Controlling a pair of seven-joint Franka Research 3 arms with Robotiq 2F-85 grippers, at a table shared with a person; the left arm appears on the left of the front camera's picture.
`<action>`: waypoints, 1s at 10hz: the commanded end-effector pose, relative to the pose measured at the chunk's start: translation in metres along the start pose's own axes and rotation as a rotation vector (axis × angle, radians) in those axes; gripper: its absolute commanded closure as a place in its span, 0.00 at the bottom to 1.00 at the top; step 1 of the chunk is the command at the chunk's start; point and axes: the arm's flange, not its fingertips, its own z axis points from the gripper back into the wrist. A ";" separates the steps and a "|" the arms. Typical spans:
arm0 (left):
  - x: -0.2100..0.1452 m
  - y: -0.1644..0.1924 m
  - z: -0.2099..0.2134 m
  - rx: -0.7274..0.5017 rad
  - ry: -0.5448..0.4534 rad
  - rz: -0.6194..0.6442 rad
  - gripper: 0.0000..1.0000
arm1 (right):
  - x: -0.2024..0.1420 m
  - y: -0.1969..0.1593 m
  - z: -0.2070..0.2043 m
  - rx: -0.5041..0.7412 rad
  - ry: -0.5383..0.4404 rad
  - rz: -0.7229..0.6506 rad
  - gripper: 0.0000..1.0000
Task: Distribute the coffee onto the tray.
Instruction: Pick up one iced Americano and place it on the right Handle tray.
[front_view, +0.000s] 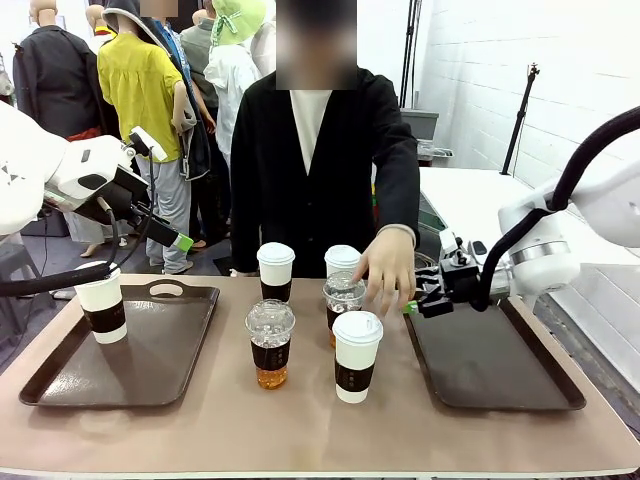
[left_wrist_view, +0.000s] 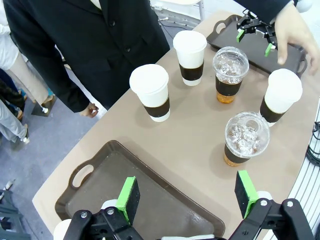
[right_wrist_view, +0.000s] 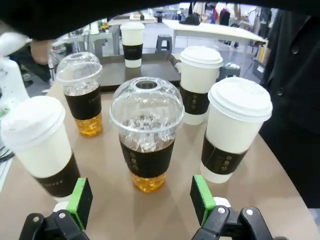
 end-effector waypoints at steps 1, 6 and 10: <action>-0.001 0.001 0.001 -0.004 0.008 -0.001 0.00 | -0.001 -0.006 -0.008 -0.028 -0.008 -0.003 0.00; -0.001 0.001 0.001 -0.004 0.008 -0.001 0.00 | -0.008 0.001 0.045 -0.094 -0.028 -0.025 0.00; -0.001 0.001 0.001 -0.004 0.008 -0.001 0.00 | -0.020 0.004 0.065 -0.139 -0.046 -0.054 0.00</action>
